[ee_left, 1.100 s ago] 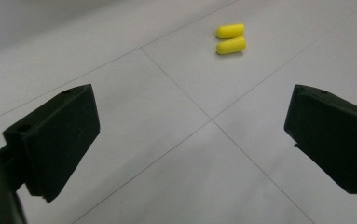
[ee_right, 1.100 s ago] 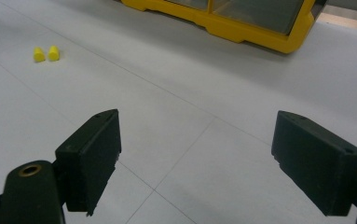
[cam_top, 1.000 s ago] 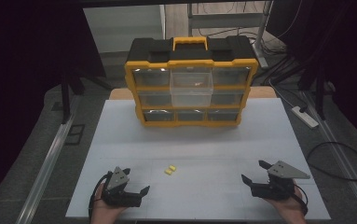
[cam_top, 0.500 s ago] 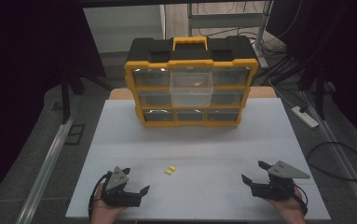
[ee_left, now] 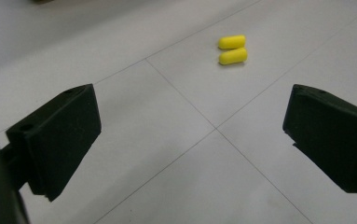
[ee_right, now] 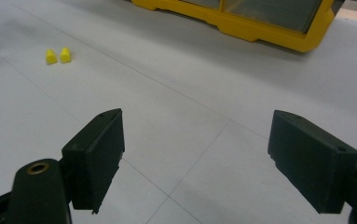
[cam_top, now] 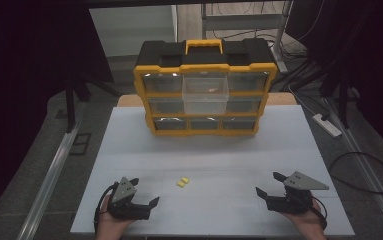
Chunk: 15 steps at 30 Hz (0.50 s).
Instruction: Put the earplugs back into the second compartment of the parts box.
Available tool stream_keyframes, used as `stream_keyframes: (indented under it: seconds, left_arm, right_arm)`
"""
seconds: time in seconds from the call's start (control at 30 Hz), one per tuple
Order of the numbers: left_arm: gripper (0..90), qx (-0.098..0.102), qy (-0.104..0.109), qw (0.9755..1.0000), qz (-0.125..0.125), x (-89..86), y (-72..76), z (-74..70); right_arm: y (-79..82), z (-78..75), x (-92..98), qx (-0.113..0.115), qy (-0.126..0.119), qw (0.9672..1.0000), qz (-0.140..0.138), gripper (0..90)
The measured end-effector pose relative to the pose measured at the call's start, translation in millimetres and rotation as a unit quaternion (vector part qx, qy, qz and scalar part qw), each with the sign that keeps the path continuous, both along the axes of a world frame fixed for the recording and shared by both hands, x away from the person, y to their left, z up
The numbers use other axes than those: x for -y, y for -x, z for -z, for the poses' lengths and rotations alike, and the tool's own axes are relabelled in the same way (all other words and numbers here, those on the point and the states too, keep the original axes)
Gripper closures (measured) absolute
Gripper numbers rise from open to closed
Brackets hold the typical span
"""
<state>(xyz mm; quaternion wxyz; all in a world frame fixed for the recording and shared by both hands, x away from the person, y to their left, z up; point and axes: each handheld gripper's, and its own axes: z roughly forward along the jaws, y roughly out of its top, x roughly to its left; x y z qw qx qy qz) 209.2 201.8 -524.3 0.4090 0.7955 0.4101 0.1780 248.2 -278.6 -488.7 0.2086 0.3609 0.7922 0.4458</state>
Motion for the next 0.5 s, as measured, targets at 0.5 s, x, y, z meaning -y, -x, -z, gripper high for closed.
stream_keyframes:
  seconds: [0.5]
  left_arm:
    - [4.7, -0.003, 0.005, 0.9999, 0.011, 0.6, -4.4, 0.1]
  right_arm:
    - [-8.5, -3.4, -41.2, -0.003, 0.013, 0.9992, -0.039, 20.0]
